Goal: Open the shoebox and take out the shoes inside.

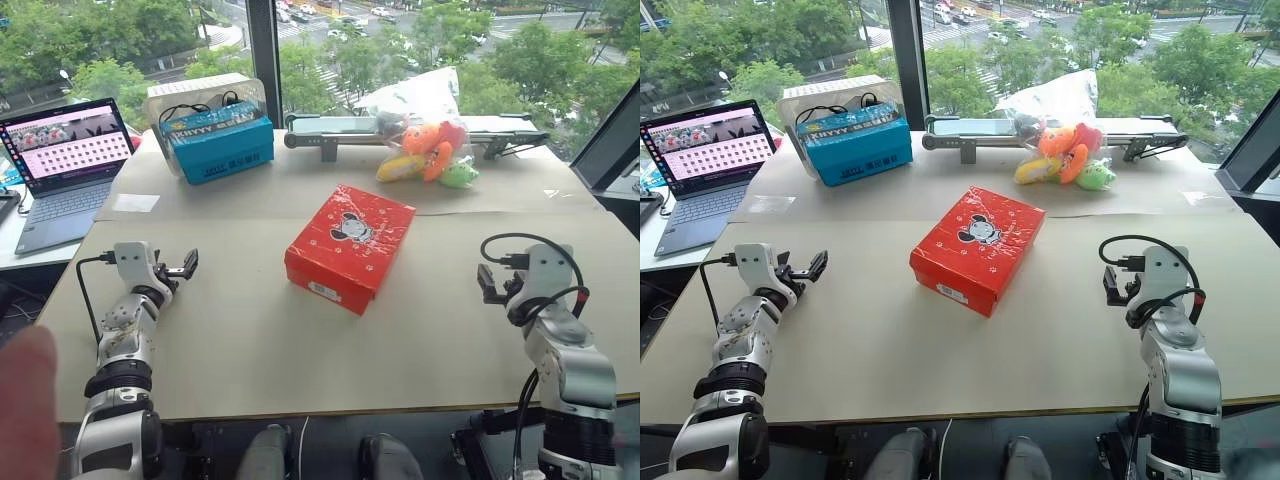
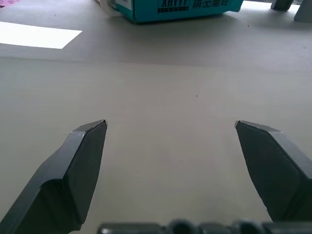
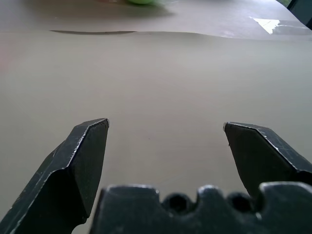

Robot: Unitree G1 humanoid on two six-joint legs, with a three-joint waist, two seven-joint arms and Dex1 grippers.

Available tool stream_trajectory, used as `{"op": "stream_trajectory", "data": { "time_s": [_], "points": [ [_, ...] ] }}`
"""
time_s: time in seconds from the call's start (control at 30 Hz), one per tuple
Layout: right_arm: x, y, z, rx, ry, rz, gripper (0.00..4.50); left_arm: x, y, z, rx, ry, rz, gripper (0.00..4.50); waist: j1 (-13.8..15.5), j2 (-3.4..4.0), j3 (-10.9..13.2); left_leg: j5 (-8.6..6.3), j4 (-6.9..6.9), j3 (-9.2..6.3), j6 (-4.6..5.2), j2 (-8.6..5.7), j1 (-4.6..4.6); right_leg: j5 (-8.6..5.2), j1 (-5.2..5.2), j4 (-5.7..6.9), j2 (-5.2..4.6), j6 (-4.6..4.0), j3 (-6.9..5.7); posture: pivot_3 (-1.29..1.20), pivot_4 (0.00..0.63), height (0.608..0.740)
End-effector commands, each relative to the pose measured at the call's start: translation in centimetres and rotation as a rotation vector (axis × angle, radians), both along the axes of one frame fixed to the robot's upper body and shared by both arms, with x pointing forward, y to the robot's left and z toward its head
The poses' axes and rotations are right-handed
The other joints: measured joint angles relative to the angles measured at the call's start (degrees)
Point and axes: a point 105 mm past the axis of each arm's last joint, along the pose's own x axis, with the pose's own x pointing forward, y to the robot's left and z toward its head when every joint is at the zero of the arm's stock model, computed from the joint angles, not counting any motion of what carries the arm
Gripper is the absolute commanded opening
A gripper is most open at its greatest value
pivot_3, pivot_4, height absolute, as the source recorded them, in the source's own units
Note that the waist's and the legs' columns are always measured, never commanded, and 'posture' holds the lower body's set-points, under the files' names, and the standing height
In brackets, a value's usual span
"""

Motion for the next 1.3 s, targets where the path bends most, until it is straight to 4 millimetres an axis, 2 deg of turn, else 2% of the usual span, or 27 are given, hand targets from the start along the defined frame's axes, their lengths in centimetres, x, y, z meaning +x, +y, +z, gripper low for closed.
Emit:
{"op": "stream_trajectory", "data": {
  "time_s": [0.03,0.2,0.27,0.3,0.37,0.43,0.5,0.6,0.67,0.8,0.9,1.1,1.2,1.3],
  "points": [
    [-0.1,-0.4,2.0,-0.022,-0.073,-0.012,4.46,0.1,-0.3,0.5,-0.006,-0.023,-0.004,4.5,0.0,0.0,0.0,0.0,0.0,0.0,0.0,0.0,0.0,0.0,0.0,0.0,0.0,0.0,0.0,0.0,0.15,0.736],
    [-0.1,-0.7,1.8,-0.023,-0.069,-0.025,4.46,0.6,-1.0,0.8,0.001,-0.038,-0.012,4.5,0.1,0.0,0.0,0.0,0.0,0.0,0.0,0.0,0.0,0.0,0.02,0.01,0.0,0.0,0.0,0.0,0.15,0.736],
    [0.0,-0.5,1.5,-0.025,-0.06,-0.02,4.46,0.7,-0.6,1.5,-0.012,-0.072,0.004,4.5,0.1,0.0,0.0,0.0,0.0,0.0,0.0,0.0,0.0,0.0,0.01,0.01,0.0,0.0,0.0,0.0,0.15,0.736],
    [0.0,-0.4,1.5,-0.025,-0.058,-0.019,4.46,0.8,-1.0,2.0,-0.011,-0.087,-0.028,4.5,0.1,0.0,0.0,0.0,0.01,0.01,0.0,0.0,0.0,0.0,0.01,0.0,0.0,0.0,0.0,0.0,0.15,0.736],
    [0.1,-0.4,1.6,-0.025,-0.061,-0.012,4.46,0.7,-2.9,2.8,0.03,-0.095,-0.19,4.5,0.1,-0.01,0.0,0.0,0.02,0.01,0.0,0.0,0.0,0.01,0.01,0.0,0.0,0.0,0.0,0.0,0.15,0.736],
    [0.1,-0.4,1.6,-0.032,-0.057,-0.005,4.46,-0.5,-5.5,3.6,0.093,-0.114,-0.412,4.5,0.0,-0.05,0.0,0.0,0.17,0.06,0.0,-0.07,0.0,0.5,-0.21,-0.01,0.06,-0.56,-0.07,0.0,0.15,0.736],
    [0.2,-0.4,1.6,-0.035,-0.052,0.001,4.46,-2.0,-7.1,3.9,0.155,-0.108,-0.581,4.5,-0.2,-0.06,0.0,-0.01,0.16,0.24,-0.02,0.1,0.02,0.45,-0.27,-0.11,0.07,-0.54,-0.09,0.0,0.15,0.736],
    [0.7,0.0,2.1,-0.068,-0.037,0.051,4.46,-5.6,-7.9,4.6,0.24,-0.029,-0.854,4.5,-0.7,-0.06,0.0,-0.01,0.06,0.26,-0.01,0.15,-0.04,0.46,-0.46,-0.12,0.06,-0.54,0.01,0.0,0.15,0.736],
    [1.0,0.4,2.7,-0.08,-0.037,0.098,4.46,-7.1,-7.7,5.0,0.268,0.026,-0.951,4.5,-1.2,-0.03,0.1,0.0,-0.06,0.25,0.0,0.16,-0.04,0.45,-0.66,-0.05,0.09,-0.56,0.22,0.0,0.15,0.736],
    [1.2,0.6,2.7,-0.099,-0.018,0.142,4.46,-7.8,-7.2,5.3,0.298,0.062,-0.982,4.5,-1.2,-0.02,0.1,-0.01,-0.1,0.26,-0.01,0.2,-0.02,0.31,-0.76,0.0,0.17,-0.79,0.28,0.0,0.15,0.736],
    [1.3,1.5,2.5,-0.094,0.018,0.23,4.46,-7.8,-7.2,5.6,0.306,0.059,-0.981,4.5,-1.1,-0.02,0.1,-0.01,-0.07,0.25,-0.01,0.2,-0.02,0.26,-0.74,-0.02,0.16,-0.87,0.3,0.0,0.15,0.736],
    [0.9,5.2,3.1,-0.07,0.024,0.484,4.46,-8.1,-8.1,5.5,0.306,0.046,-0.993,4.5,-1.0,-0.02,0.1,-0.01,-0.03,0.34,-0.01,0.18,-0.02,0.32,-0.77,-0.03,0.13,-0.78,0.52,0.0,0.15,0.736],
    [1.1,6.2,3.3,-0.094,0.021,0.554,3.72,-8.7,-8.5,5.7,0.297,0.049,-1.012,4.5,-0.8,-0.03,0.1,-0.01,-0.04,0.37,-0.01,0.19,-0.02,0.32,-0.79,-0.03,0.18,-0.78,0.56,0.0,0.15,0.736],
    [0.9,7.1,2.6,-0.113,0.057,0.622,2.67,-8.9,-8.4,5.7,0.28,0.062,-1.013,4.5,-0.7,-0.03,0.1,0.0,-0.04,0.44,0.0,0.18,-0.02,0.37,-0.81,-0.04,0.19,-0.69,0.63,0.0,0.15,0.736]
  ]
}}
